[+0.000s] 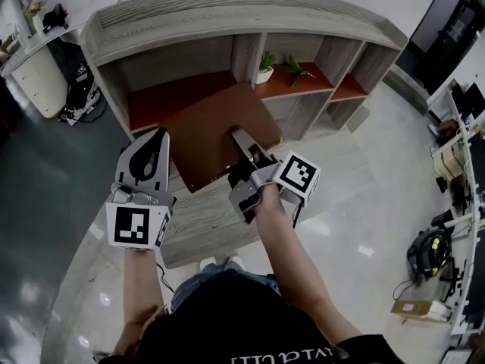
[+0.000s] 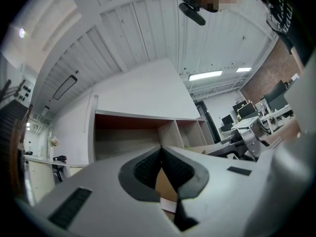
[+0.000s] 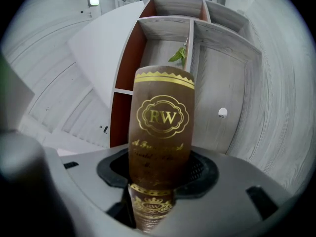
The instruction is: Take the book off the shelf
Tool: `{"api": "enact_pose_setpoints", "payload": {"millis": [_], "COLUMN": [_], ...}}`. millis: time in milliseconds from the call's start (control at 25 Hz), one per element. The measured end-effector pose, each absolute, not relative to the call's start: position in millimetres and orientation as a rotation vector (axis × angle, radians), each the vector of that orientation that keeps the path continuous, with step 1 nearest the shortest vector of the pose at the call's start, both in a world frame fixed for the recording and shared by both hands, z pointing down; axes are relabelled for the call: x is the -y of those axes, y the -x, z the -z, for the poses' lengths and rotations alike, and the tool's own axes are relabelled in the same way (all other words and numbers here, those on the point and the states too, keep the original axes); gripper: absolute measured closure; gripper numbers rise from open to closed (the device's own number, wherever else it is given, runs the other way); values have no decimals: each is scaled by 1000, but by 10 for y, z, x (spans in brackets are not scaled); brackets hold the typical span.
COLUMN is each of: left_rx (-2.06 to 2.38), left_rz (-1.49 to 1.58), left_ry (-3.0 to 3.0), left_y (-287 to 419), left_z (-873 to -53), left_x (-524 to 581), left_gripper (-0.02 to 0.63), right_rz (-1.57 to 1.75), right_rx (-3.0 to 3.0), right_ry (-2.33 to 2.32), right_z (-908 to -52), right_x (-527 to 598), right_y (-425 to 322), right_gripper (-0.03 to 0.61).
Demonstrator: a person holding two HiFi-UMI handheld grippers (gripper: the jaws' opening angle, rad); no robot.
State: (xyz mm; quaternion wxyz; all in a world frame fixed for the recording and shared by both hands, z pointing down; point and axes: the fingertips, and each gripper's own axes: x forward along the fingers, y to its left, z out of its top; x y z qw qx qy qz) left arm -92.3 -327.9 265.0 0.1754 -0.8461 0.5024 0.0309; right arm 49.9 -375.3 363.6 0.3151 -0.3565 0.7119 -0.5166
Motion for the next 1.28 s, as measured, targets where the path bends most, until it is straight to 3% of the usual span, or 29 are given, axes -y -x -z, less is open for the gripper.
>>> {"api": "enact_pose_setpoints", "payload": {"millis": [1280], "left_rx": [-1315], "left_rz": [-180], "left_ry": [2475], "left_y": [292], "left_z": [-2550], "left_x": [3622], "left_gripper": [603], "right_rz": [485], "right_rx": [-2331], "right_ry": [1963], "right_z": [-3429], "right_x": [3499], "right_y": [-1488], "right_gripper": [353]}}
